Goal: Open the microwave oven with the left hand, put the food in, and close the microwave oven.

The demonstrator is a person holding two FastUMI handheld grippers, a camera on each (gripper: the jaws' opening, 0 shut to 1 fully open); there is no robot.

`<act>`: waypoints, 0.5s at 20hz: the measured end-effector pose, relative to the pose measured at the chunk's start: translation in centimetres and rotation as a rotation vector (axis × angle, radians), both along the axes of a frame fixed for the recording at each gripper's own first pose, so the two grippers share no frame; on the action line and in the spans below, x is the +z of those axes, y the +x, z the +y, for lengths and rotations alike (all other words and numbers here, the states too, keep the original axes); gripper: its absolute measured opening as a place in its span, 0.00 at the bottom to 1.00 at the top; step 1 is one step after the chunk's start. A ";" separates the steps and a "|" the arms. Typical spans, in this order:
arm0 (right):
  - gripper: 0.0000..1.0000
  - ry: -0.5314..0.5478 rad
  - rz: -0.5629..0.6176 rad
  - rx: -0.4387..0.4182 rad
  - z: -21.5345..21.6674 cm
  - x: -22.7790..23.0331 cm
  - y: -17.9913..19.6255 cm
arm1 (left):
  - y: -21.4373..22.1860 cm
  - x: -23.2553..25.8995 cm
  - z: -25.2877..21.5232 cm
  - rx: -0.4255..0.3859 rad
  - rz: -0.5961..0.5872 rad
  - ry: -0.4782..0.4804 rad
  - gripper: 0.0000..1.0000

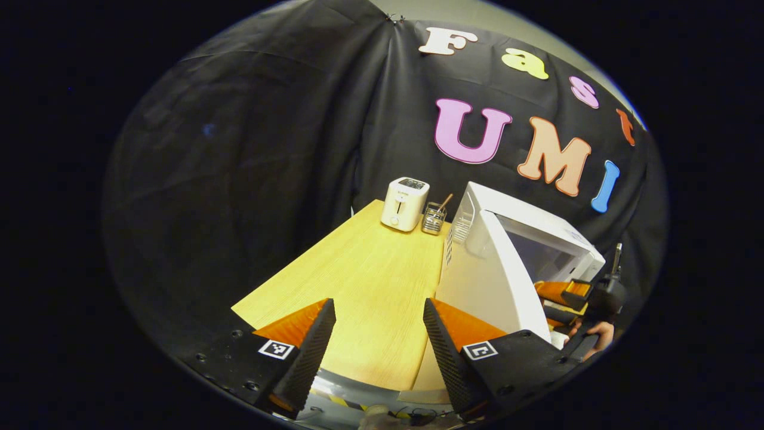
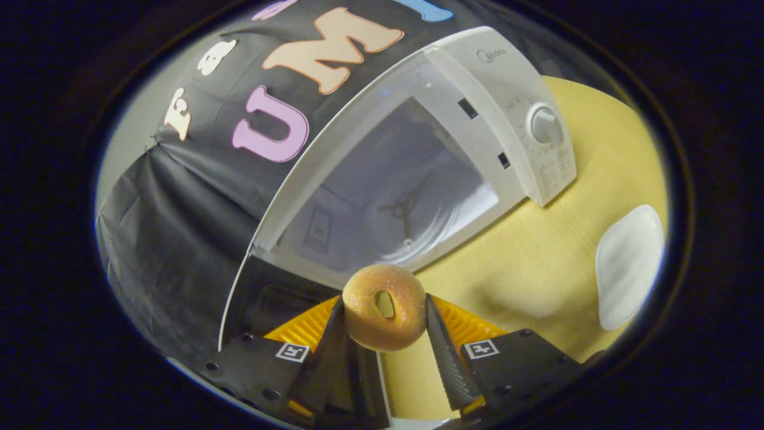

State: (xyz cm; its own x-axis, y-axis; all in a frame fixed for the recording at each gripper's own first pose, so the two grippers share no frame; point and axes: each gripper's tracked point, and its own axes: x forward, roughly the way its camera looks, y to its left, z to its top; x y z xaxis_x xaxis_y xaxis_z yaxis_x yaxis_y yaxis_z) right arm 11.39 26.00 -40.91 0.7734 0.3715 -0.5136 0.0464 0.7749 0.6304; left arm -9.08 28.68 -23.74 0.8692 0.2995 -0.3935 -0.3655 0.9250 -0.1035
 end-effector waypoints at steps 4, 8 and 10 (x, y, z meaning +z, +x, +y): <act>0.72 0.009 -0.039 -0.086 1.3 -0.7 4.0 | 0.0 -0.3 0.7 -0.029 0.030 0.021 0.87; 0.72 0.003 -0.100 -0.226 1.1 -0.7 8.4 | 0.1 -1.9 1.1 -0.031 0.065 -0.003 0.87; 0.72 0.018 -0.102 -0.272 1.5 -1.2 10.0 | 0.0 -2.6 1.3 -0.017 0.081 -0.028 0.88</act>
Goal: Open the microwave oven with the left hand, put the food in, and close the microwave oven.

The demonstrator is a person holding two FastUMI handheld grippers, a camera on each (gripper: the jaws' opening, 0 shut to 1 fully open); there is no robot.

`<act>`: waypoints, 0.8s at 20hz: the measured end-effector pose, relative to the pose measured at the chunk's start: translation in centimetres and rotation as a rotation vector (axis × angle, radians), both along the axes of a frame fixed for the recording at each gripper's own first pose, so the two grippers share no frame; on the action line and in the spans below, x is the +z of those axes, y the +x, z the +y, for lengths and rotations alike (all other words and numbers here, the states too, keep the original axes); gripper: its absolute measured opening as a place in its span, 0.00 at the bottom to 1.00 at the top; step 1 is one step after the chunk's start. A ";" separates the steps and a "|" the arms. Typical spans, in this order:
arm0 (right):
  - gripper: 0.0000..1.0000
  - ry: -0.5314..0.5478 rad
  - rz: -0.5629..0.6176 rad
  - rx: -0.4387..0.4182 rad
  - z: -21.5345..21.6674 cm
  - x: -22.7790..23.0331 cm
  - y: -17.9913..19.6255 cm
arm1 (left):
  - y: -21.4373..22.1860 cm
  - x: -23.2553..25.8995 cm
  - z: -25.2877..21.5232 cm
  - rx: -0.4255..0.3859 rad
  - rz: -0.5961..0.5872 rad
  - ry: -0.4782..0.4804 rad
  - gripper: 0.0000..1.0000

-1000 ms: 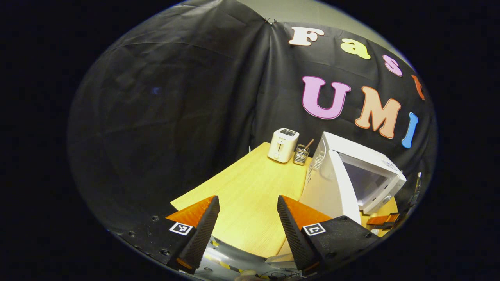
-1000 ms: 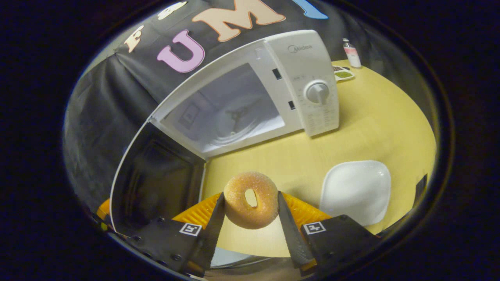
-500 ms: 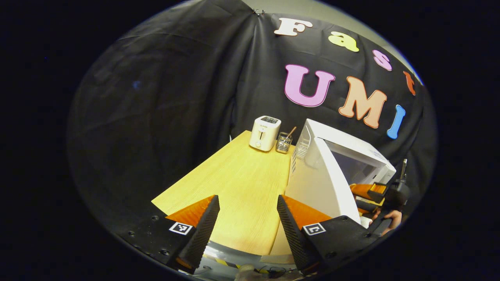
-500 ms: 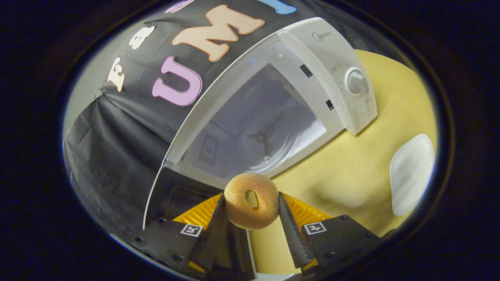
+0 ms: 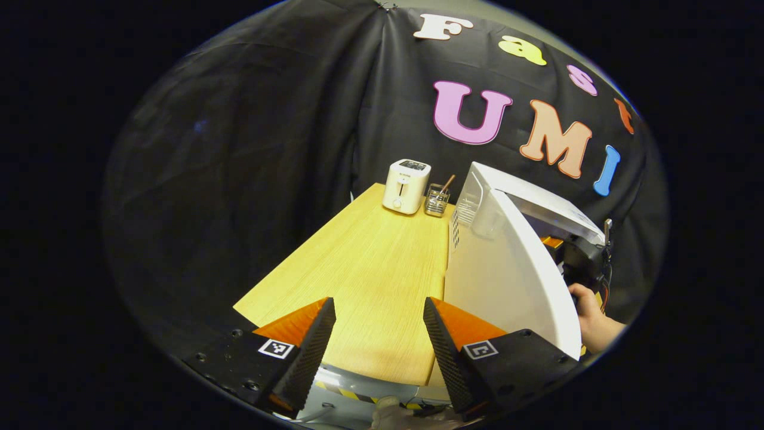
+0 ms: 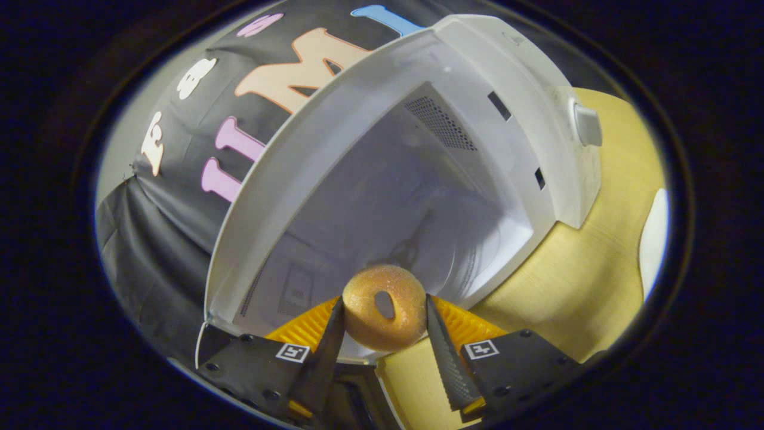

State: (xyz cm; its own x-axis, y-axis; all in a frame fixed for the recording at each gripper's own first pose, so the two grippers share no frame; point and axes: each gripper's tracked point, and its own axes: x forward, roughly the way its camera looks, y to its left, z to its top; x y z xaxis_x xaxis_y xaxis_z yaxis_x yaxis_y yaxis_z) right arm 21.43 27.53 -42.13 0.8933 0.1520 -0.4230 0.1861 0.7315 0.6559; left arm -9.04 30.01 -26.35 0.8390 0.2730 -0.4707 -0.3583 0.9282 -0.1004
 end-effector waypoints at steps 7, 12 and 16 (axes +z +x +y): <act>0.72 -0.089 -0.024 -0.100 -0.9 -0.9 4.2 | -0.3 -1.5 1.4 0.045 0.050 -0.015 0.88; 0.75 -0.144 -0.023 -0.094 -0.7 -2.1 4.7 | 0.5 -1.6 1.7 0.042 0.060 -0.018 0.88; 0.99 -0.192 -0.069 -0.081 -1.1 -1.1 4.3 | 1.1 -1.5 1.2 0.023 0.050 -0.016 0.88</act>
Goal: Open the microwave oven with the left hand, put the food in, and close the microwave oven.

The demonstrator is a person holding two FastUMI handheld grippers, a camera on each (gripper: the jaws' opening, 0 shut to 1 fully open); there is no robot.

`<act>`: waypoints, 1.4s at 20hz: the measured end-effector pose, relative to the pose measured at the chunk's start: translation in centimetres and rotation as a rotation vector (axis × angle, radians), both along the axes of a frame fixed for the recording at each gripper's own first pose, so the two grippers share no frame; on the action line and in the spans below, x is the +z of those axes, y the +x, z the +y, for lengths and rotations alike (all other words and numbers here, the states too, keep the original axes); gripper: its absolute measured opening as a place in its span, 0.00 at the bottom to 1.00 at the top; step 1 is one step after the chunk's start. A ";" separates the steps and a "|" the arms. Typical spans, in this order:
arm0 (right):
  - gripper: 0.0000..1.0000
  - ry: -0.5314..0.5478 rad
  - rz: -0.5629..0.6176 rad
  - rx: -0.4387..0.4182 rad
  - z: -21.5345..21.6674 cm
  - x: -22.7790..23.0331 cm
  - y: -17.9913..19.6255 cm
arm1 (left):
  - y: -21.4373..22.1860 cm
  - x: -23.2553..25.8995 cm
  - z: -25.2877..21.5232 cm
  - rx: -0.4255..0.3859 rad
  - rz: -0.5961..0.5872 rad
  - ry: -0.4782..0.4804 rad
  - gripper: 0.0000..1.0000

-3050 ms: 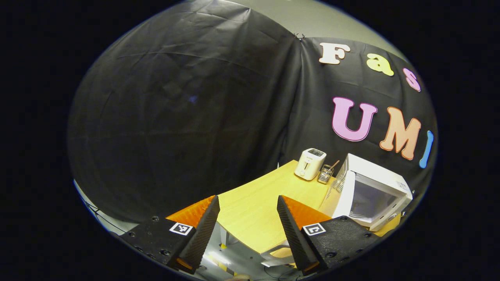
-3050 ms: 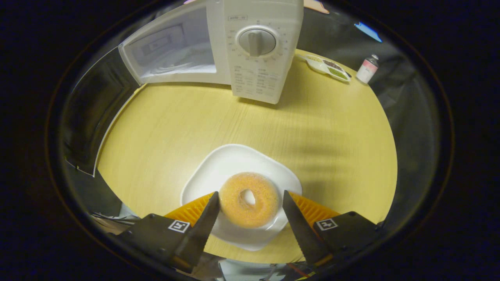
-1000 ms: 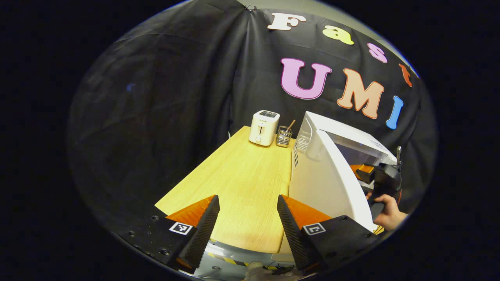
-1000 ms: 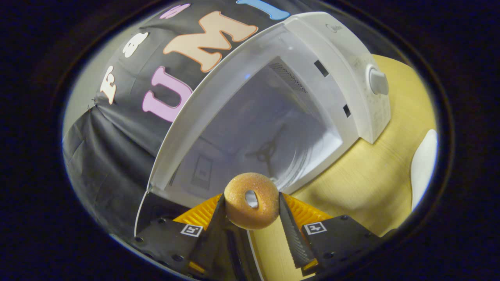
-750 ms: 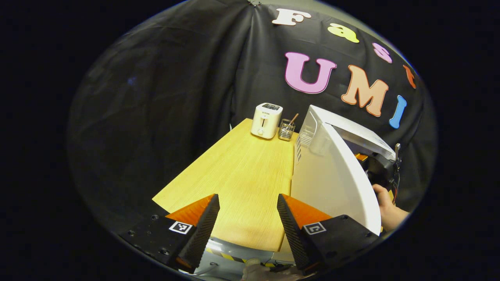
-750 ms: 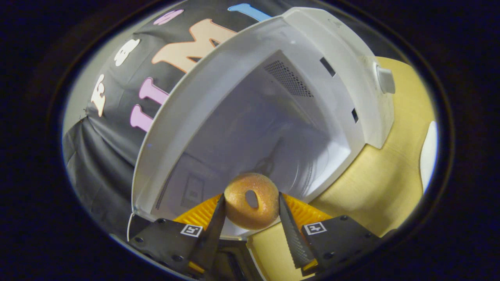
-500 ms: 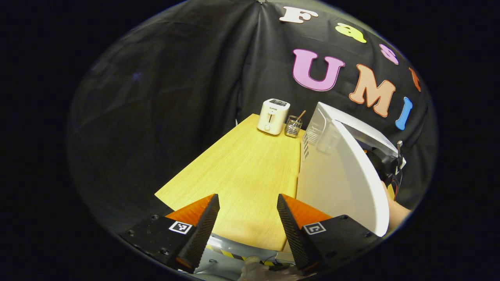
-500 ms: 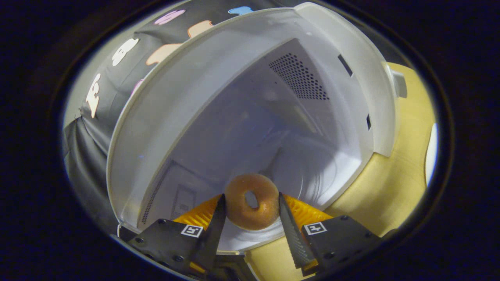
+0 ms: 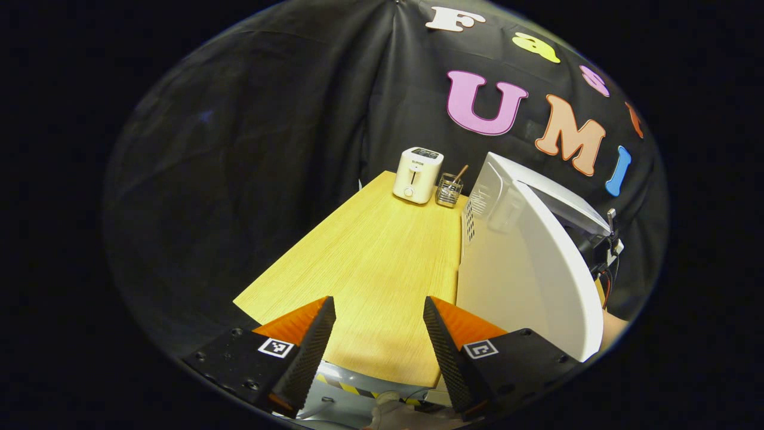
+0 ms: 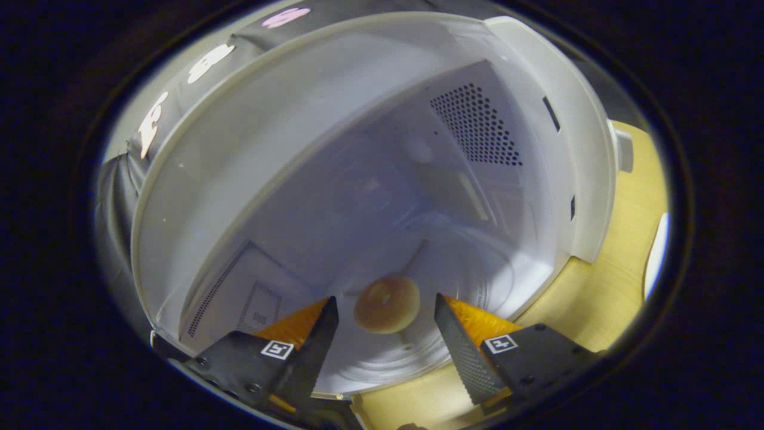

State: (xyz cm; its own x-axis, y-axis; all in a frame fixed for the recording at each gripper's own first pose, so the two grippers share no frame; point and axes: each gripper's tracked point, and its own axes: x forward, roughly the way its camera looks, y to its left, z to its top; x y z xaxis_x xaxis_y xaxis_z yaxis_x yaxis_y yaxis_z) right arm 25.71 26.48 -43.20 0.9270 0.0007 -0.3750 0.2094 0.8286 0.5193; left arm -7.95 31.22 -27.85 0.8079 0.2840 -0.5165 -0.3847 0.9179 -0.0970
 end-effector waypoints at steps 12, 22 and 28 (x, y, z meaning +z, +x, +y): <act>0.92 -0.206 0.028 0.202 -1.6 1.4 -9.3 | -0.1 0.0 -0.5 -0.010 -0.019 -0.002 0.80; 0.91 -0.380 0.003 0.312 -5.7 5.8 -18.4 | -0.5 0.3 -3.9 -0.179 -0.027 0.071 0.30; 0.99 -0.353 -0.002 0.300 -8.6 9.8 -22.6 | -0.8 0.9 -4.1 -0.134 -0.038 0.079 0.01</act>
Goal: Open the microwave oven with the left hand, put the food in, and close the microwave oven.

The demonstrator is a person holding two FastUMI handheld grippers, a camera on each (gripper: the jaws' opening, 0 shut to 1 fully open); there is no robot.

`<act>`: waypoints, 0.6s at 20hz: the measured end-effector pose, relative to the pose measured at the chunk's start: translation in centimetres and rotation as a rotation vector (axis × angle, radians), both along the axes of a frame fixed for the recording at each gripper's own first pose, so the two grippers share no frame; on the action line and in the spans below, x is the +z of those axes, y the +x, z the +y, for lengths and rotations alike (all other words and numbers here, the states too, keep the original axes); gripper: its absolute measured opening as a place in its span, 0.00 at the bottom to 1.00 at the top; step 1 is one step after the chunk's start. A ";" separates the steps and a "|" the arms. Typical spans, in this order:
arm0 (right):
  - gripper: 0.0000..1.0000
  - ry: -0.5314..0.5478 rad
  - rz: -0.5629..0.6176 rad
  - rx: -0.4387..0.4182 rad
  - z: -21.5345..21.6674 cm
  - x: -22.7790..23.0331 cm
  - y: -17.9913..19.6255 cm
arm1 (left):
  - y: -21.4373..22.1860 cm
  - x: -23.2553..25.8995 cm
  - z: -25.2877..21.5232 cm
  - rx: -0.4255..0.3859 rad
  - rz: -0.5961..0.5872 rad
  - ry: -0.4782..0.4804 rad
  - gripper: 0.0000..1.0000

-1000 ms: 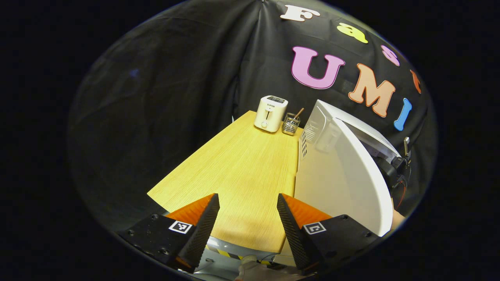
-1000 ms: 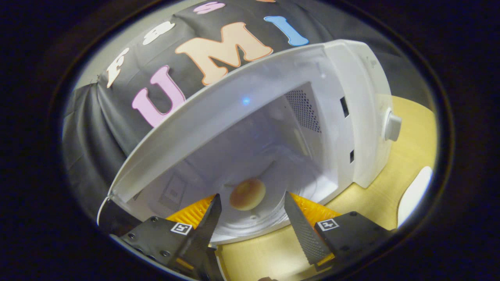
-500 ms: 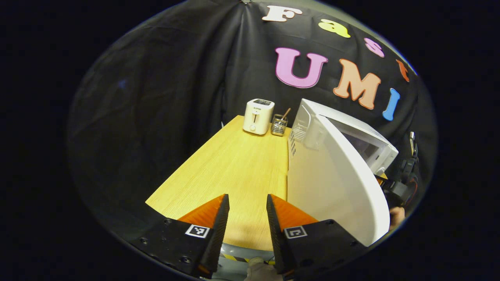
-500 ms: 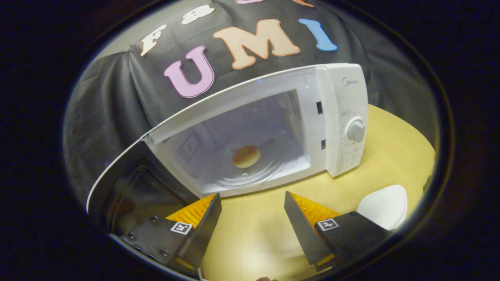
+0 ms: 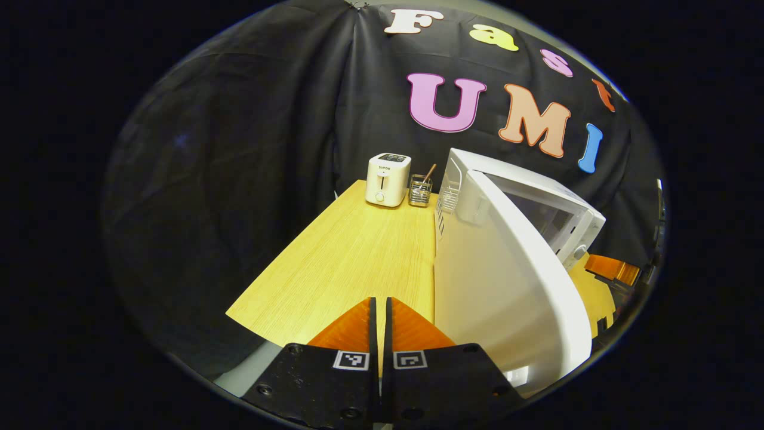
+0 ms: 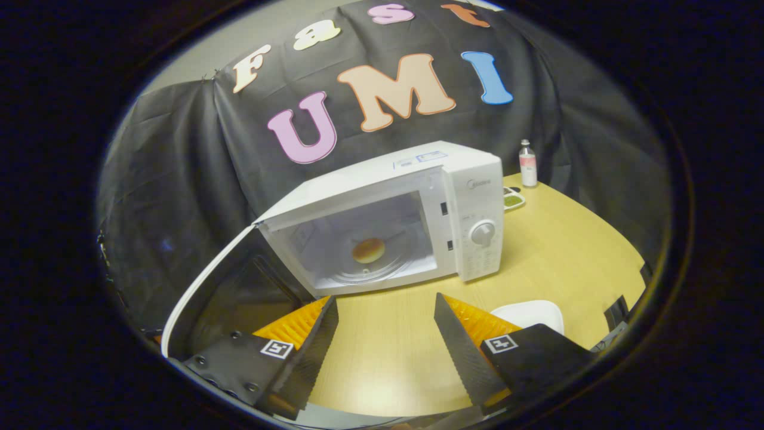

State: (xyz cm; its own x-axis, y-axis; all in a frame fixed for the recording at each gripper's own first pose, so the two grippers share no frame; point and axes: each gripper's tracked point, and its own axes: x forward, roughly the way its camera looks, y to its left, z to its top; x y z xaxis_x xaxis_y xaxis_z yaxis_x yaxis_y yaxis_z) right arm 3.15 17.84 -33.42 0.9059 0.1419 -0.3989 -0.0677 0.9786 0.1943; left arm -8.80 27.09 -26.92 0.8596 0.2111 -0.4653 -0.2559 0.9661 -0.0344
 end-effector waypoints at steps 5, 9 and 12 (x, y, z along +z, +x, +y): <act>1.00 -0.098 -0.064 -0.032 -3.6 4.0 -1.9 | -0.7 0.3 -1.9 -0.046 0.007 0.024 0.01; 0.99 -0.114 -0.086 -0.063 -5.5 5.5 -2.9 | -1.1 0.5 -3.9 -0.069 0.010 0.018 0.00; 0.99 -0.108 -0.098 -0.072 -6.5 6.3 -3.1 | -1.3 0.6 -5.0 -0.070 0.011 0.011 0.01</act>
State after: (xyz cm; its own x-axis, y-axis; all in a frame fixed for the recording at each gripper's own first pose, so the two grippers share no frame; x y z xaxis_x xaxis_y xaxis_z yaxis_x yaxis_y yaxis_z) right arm 0.02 11.30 -27.08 0.9474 0.0358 -0.3179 -0.0097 0.9965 0.0834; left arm -10.07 22.07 -26.30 0.8673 0.1560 -0.4727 -0.1882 0.9819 -0.0213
